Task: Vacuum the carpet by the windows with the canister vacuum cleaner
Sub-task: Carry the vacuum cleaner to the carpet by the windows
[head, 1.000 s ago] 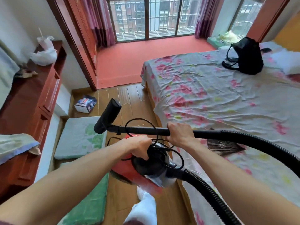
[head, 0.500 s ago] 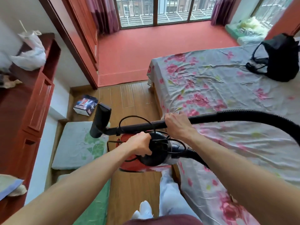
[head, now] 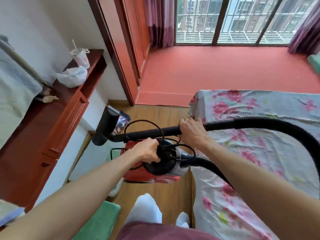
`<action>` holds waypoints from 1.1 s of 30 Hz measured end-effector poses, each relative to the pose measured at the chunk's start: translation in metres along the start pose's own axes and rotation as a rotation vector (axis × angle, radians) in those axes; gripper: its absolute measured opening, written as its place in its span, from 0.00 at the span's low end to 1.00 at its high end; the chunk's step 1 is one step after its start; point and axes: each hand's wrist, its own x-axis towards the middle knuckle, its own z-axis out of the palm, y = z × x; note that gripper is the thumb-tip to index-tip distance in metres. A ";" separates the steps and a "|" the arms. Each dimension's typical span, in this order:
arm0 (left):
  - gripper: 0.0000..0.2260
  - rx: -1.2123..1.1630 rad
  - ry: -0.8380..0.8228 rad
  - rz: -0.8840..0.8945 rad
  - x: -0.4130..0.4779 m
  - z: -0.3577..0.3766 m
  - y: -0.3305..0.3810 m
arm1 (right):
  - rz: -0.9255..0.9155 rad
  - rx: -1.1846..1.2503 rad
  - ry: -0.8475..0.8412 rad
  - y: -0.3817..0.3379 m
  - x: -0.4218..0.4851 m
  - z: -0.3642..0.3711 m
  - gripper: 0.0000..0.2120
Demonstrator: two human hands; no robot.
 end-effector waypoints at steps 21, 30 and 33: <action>0.12 0.260 -0.002 0.143 0.277 -0.219 -0.090 | 0.219 -0.011 -0.072 0.058 0.321 -0.035 0.11; 0.12 0.325 0.006 0.196 0.413 -0.300 -0.070 | 0.340 0.053 -0.099 0.157 0.430 -0.039 0.10; 0.15 0.277 -0.014 0.179 0.461 -0.330 -0.054 | 0.337 0.075 -0.116 0.193 0.476 -0.047 0.07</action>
